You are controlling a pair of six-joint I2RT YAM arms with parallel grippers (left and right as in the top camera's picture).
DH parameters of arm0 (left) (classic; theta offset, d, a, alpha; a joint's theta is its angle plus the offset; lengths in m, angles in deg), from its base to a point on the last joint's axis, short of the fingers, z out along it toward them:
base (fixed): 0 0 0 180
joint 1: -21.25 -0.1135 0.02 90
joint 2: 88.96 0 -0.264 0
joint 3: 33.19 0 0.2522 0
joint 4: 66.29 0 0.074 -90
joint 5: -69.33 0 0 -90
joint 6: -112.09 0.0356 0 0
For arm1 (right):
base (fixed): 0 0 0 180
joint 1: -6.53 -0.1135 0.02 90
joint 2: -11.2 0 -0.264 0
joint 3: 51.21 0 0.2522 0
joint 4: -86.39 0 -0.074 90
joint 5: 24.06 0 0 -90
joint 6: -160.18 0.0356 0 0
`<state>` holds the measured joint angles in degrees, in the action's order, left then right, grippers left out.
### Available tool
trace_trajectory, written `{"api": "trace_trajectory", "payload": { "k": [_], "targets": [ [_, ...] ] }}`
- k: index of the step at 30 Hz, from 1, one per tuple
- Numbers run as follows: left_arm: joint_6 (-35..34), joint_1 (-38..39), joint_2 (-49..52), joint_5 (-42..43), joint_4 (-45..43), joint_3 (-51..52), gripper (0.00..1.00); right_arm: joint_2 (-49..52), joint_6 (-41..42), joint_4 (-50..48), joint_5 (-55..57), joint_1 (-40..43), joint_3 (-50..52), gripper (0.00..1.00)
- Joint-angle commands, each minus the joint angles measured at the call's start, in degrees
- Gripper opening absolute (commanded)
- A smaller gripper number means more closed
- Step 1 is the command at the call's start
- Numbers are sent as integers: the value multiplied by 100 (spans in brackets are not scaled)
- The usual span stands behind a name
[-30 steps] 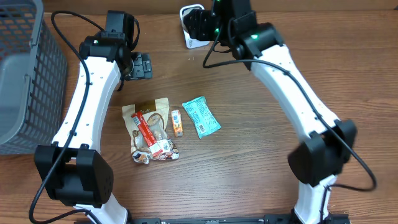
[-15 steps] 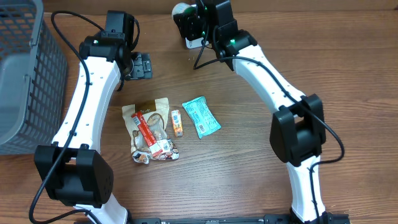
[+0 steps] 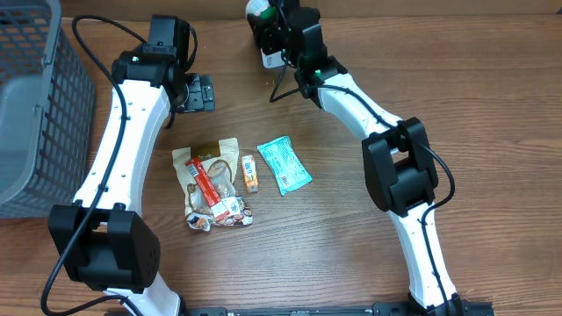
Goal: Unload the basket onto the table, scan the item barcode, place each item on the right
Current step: 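Hold the bottle label in front of the scanner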
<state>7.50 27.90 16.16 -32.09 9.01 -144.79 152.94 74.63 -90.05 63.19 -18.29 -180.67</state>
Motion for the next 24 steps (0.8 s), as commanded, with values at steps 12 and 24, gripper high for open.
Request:
{"api": "trace_trajectory", "payload": {
  "k": [12,24],
  "targets": [
    [-20,11,-87,-76,-7,-90,100,564,2,-914,120,166,-87,4],
    [-20,11,-87,-76,-7,-90,100,756,315,-1241,356,212,-90,4]
  ]
}}
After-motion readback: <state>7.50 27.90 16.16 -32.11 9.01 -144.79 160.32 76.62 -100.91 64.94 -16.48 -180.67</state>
